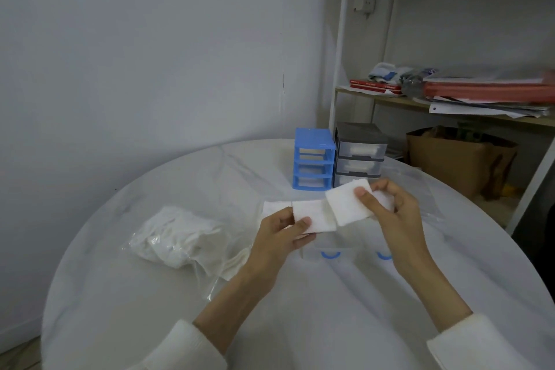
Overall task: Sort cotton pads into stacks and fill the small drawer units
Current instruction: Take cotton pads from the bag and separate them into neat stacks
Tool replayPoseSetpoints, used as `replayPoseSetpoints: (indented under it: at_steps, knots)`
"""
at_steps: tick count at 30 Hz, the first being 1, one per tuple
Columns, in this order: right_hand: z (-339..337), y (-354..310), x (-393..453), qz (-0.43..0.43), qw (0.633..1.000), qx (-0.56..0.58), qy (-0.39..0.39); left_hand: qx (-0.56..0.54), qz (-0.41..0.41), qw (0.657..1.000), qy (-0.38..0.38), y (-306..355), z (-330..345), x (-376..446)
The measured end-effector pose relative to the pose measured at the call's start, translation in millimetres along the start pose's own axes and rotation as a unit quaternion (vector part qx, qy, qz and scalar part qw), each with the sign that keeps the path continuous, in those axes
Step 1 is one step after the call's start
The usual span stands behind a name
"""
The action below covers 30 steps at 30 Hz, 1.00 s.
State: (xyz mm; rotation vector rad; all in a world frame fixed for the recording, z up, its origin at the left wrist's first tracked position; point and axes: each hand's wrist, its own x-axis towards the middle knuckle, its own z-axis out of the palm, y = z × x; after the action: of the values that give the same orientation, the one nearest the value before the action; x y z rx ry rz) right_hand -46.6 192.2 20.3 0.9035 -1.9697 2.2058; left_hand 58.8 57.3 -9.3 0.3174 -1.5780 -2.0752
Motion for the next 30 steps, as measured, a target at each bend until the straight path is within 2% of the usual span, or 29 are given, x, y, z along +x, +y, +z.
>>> replayPoseSetpoints:
  at_steps: [5,10,14,21,30]
  knots:
    - [10,5,-14,-0.049,0.997,-0.058,-0.029,-0.014,-0.025,1.0,0.007,0,4,-4]
    - [20,10,-22,-0.076,0.988,-0.121,0.053,-0.021,-0.027,0.999,-0.004,-2,11,-11]
    - [21,17,-24,-0.072,0.982,-0.163,0.068,-0.026,-0.036,0.999,-0.021,-4,16,-16]
    - [22,17,-22,-0.076,0.978,-0.191,0.041,-0.059,-0.054,0.996,-0.034,-1,17,-16]
    - [22,17,-25,-0.077,0.975,-0.206,0.028,-0.126,-0.093,0.988,0.005,3,18,-14]
